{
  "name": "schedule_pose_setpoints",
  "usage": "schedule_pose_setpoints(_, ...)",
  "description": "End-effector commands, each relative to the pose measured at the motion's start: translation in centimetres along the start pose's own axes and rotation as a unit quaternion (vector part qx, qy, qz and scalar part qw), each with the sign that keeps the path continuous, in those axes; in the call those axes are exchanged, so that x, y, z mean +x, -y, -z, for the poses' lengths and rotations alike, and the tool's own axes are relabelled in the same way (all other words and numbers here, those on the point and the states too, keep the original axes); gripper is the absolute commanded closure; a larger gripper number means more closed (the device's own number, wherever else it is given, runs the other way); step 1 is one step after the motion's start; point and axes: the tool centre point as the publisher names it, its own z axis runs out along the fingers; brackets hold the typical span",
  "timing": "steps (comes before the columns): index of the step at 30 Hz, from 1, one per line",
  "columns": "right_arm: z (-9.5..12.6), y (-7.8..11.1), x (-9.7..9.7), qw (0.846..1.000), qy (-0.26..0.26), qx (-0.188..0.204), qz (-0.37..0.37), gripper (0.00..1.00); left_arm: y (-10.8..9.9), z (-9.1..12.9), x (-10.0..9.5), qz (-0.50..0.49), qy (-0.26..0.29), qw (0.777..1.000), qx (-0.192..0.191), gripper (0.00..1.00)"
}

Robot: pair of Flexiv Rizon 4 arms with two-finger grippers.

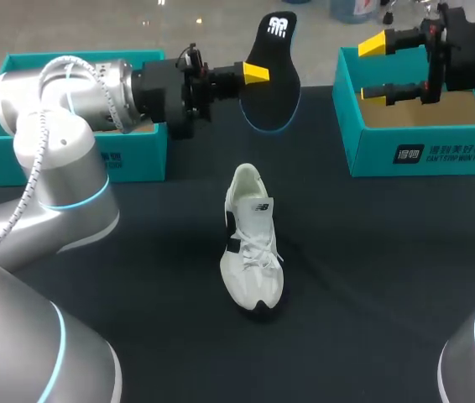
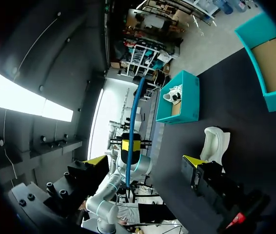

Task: Take the shoe out of the shoebox, open the shoe tongue, remove and reinsert the insole, then place the shoe into the shoebox

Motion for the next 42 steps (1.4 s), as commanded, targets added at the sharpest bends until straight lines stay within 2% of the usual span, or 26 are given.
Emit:
schedule_pose_setpoints(1,-0.1,0.0,0.0,1.0,0.001,0.0,0.0,0.0,0.0,0.0,0.0,-0.001,0.001,1.0,-0.001,1.0)
schedule_pose_setpoints(4,-0.1,0.0,0.0,1.0,0.001,0.0,0.0,0.0,0.1,0.0,0.3,0.059,-0.014,0.998,-0.001,1.0)
schedule_pose_setpoints(5,-0.1,0.0,0.0,1.0,0.001,0.0,0.0,0.0,0.1,0.0,0.4,0.1,-0.016,0.995,-0.017,1.0)
schedule_pose_setpoints(6,-0.1,0.0,0.0,1.0,0.001,0.0,0.0,0.0,0.1,0.0,0.2,0.145,0.005,0.989,-0.014,1.0)
schedule_pose_setpoints(8,-0.1,0.0,0.0,1.0,0.001,0.0,0.0,0.0,0.0,0.2,0.1,0.194,0.007,0.98,-0.035,1.0)
schedule_pose_setpoints(9,-0.1,0.0,0.0,1.0,0.001,0.0,0.0,0.0,0.0,0.4,0.0,0.234,0.027,0.971,-0.031,1.0)
schedule_pose_setpoints(12,-0.1,0.0,0.0,1.0,0.001,0.0,0.0,0.0,-0.1,0.6,-0.1,0.316,0.038,0.947,-0.052,1.0)
schedule_pose_setpoints(13,-0.1,0.0,0.0,1.0,0.001,0.0,0.0,0.0,-0.2,0.6,0.0,0.358,0.019,0.931,-0.072,1.0)
schedule_pose_setpoints(14,-0.1,0.0,0.0,1.0,0.001,0.0,0.0,0.0,-0.2,0.6,0.1,0.37,0.023,0.926,-0.073,1.0)
schedule_pose_setpoints(15,-0.1,0.0,0.0,1.0,0.001,0.0,0.0,0.0,-0.3,0.7,0.1,0.424,0.004,0.901,-0.091,1.0)
schedule_pose_setpoints(17,-0.1,0.0,0.0,1.0,0.001,0.0,0.0,0.0,-0.1,0.9,0.2,0.471,-0.005,0.876,-0.107,1.0)
schedule_pose_setpoints(18,-0.1,0.0,0.0,1.0,0.001,0.0,0.0,0.0,0.1,0.9,0.4,0.5,-0.036,0.858,-0.111,1.0)
schedule_pose_setpoints(19,-0.1,0.0,0.0,1.0,0.001,0.0,0.0,0.0,0.2,1.0,0.4,0.517,-0.029,0.848,-0.11,1.0)
schedule_pose_setpoints(20,-0.1,0.0,0.0,1.0,0.001,0.0,0.0,0.0,0.2,1.0,0.3,0.548,-0.05,0.828,-0.106,1.0)
schedule_pose_setpoints(24,-0.1,0.0,0.0,1.0,0.001,0.0,0.0,0.0,0.2,1.1,0.2,0.617,-0.055,0.782,-0.075,1.0)
schedule_pose_setpoints(26,-0.1,0.0,0.0,1.0,0.001,0.0,0.0,0.0,0.0,1.1,0.2,0.661,-0.069,0.746,-0.045,1.0)
schedule_pose_setpoints(28,-0.1,0.0,0.0,1.0,0.001,0.0,0.0,0.0,-0.1,1.2,0.0,0.702,-0.064,0.709,-0.032,1.0)
schedule_pose_setpoints(29,-0.1,0.0,0.0,1.0,0.001,0.0,0.0,0.0,-0.2,1.1,-0.2,0.721,-0.046,0.691,-0.019,1.0)
schedule_pose_setpoints(31,-0.1,0.0,0.0,1.0,0.001,0.0,0.0,0.0,-0.1,1.1,-0.3,0.76,-0.044,0.648,0.003,1.0)
schedule_pose_setpoints(33,-0.1,0.0,0.0,1.0,0.001,0.0,0.0,0.0,0.2,0.9,-0.4,0.786,-0.03,0.617,0.018,1.0)
schedule_pose_setpoints(36,-0.1,0.0,0.0,1.0,0.001,0.0,0.0,0.0,0.6,0.8,-0.4,0.83,-0.004,0.556,0.039,1.0)
schedule_pose_setpoints(37,-0.1,0.0,0.0,1.0,0.001,0.0,0.0,0.0,0.6,0.7,-0.4,0.849,0.022,0.525,0.051,1.0)
schedule_pose_setpoints(38,-0.1,0.0,0.0,1.0,0.001,0.0,0.0,0.0,0.5,0.8,-0.4,0.856,0.033,0.514,0.05,1.0)
schedule_pose_setpoints(40,-0.1,0.0,0.0,1.0,0.001,0.0,0.0,0.0,0.3,0.9,-0.3,0.879,0.076,0.467,0.059,1.0)
schedule_pose_setpoints(42,-0.1,0.0,0.0,1.0,0.001,0.0,0.0,0.0,0.1,1.0,-0.2,0.881,0.093,0.459,0.059,1.0)
